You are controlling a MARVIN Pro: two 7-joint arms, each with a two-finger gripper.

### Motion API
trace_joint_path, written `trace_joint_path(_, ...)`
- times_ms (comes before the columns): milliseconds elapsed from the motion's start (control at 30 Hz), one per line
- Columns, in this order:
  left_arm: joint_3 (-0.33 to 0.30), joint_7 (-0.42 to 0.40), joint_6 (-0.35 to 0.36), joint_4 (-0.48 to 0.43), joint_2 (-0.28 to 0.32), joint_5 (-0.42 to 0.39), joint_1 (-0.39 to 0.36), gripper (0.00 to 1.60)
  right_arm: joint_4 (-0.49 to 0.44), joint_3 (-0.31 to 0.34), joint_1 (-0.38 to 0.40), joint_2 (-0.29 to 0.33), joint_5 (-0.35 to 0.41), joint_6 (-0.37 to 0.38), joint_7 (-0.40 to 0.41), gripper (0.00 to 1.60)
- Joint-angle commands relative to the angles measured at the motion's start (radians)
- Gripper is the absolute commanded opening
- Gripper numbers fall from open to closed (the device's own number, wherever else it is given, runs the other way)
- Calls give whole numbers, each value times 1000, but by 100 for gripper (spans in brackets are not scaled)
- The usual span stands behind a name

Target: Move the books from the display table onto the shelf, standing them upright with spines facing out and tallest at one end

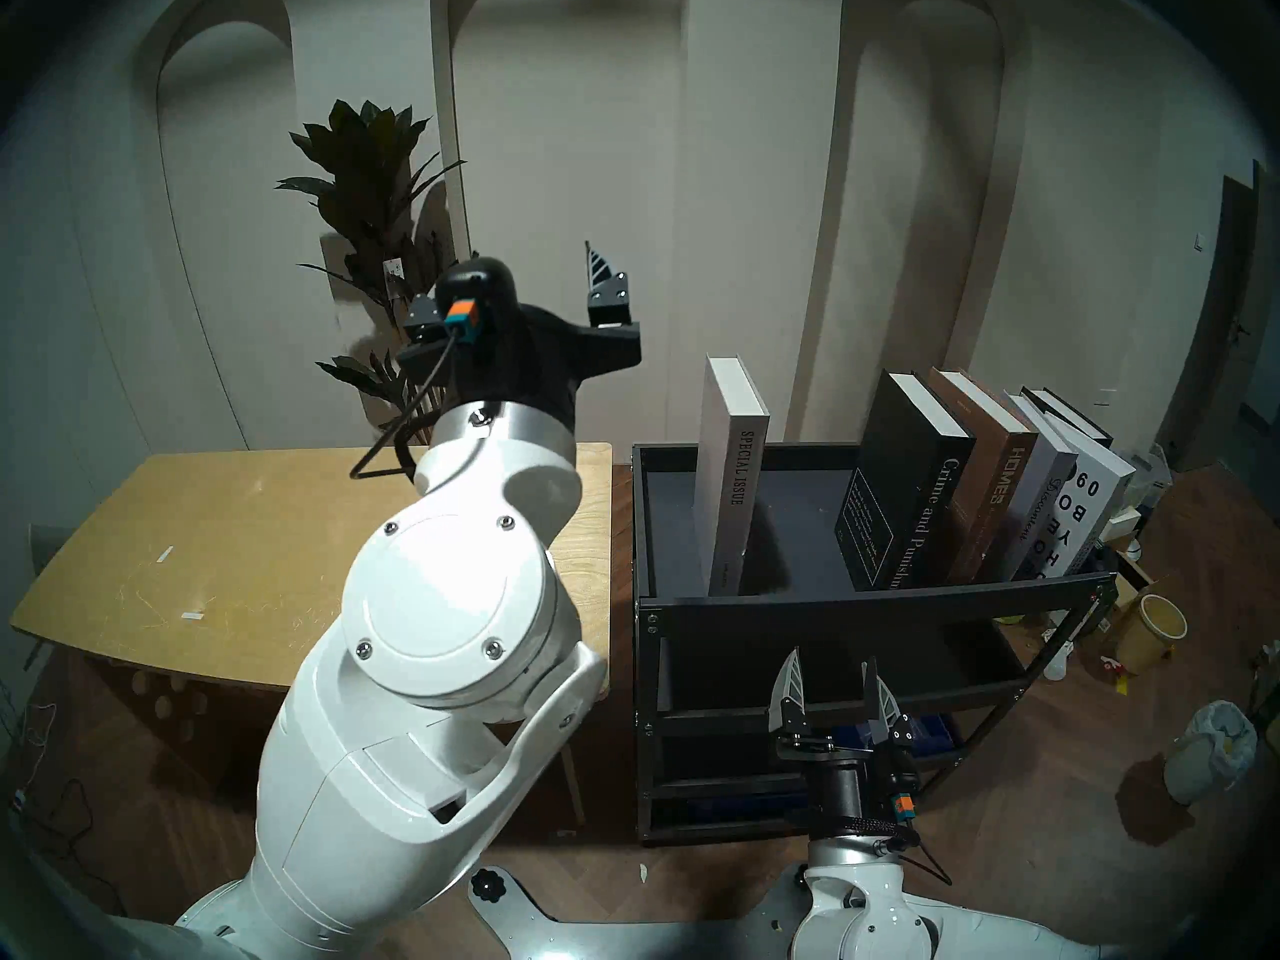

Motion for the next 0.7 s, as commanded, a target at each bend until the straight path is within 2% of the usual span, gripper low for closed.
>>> trace_joint_path(0, -39, -11, 9, -5, 96, 9, 85, 160, -36, -2, 31, -20, -16, 1, 18, 160)
trace_joint_path(667, -76, -61, 38, 18, 273, 8, 300, 160, -68, -16, 87, -58, -28, 5, 66, 160)
